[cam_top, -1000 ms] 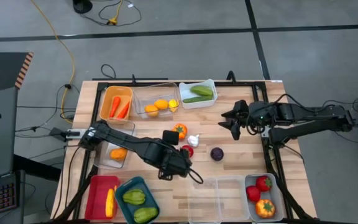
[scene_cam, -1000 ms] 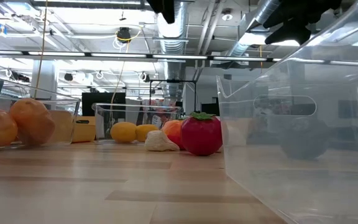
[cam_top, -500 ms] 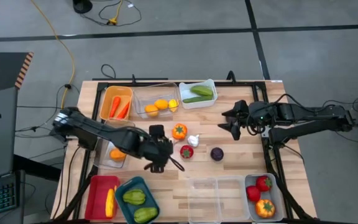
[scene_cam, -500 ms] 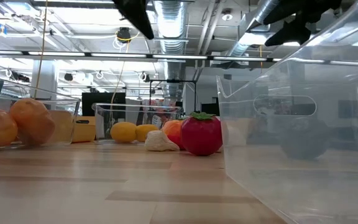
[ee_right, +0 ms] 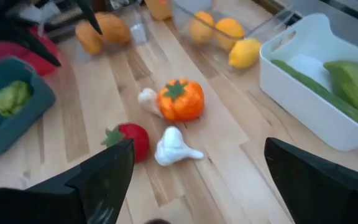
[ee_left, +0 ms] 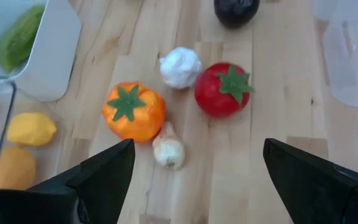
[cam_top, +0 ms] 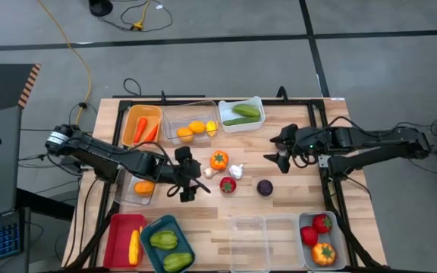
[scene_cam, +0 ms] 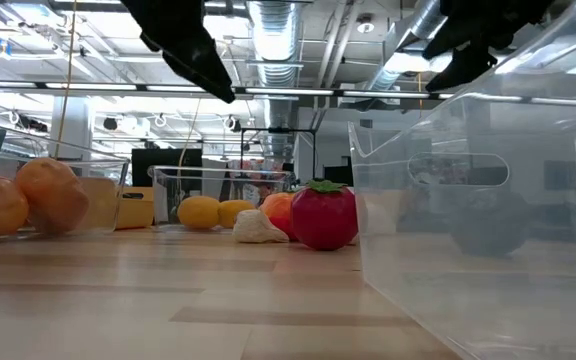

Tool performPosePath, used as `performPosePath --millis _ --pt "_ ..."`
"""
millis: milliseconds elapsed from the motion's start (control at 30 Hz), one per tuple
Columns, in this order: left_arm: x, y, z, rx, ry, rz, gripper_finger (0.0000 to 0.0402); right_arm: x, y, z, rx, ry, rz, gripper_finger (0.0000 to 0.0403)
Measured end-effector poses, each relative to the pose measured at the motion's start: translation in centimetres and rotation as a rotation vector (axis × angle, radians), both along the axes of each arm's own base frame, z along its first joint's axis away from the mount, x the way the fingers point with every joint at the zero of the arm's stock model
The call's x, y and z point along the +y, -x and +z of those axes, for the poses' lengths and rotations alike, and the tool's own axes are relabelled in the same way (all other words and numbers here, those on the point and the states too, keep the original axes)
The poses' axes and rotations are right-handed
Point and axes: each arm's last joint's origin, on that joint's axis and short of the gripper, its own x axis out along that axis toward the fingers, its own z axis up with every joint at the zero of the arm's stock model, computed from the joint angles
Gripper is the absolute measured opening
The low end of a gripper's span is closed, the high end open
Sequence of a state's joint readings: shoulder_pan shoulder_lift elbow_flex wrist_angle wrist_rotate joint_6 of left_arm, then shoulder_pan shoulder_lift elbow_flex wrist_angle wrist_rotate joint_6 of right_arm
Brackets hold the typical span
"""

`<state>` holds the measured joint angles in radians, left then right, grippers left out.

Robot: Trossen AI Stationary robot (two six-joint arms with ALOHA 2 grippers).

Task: Sort produce into baskets
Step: Put the top purple avocado into the bottom right transparent bin

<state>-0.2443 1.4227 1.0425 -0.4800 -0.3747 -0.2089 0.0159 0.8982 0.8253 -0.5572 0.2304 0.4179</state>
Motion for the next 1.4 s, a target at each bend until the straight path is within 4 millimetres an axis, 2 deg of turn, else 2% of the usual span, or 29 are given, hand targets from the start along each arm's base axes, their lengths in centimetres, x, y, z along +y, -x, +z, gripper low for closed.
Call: performPosePath --millis 100,233,467,667,1033,1400 --pt "0.2 -0.1 -0.6 -0.02 -0.015 -0.015 0.0342 -0.3 -0.6 -0.4 0.017 0.01 -0.02 0.0385" --pt "0.7 -0.4 -1.5 -0.076 -0.022 -0.02 0.0342 -2.2 -0.8 -1.4 0.106 0.006 -0.114 0.0385" --pt "1.6 -0.6 -1.7 -0.079 -0.024 0.009 0.0342 -5.8 0.8 -3.5 0.366 -0.043 -0.316 0.0385" --pt "2.2 -0.7 -1.6 -0.087 -0.029 0.023 0.0342 -8.1 1.2 -4.8 0.479 -0.089 -0.43 0.0385" --pt "2.3 -0.7 -1.6 -0.085 -0.033 0.022 0.0342 -9.8 -0.6 -8.2 0.662 -0.142 -0.461 0.0385" --pt "2.3 -0.7 -1.6 -0.084 -0.032 0.022 0.0342 -10.5 -2.1 -12.0 0.838 -0.207 -0.432 0.0385"
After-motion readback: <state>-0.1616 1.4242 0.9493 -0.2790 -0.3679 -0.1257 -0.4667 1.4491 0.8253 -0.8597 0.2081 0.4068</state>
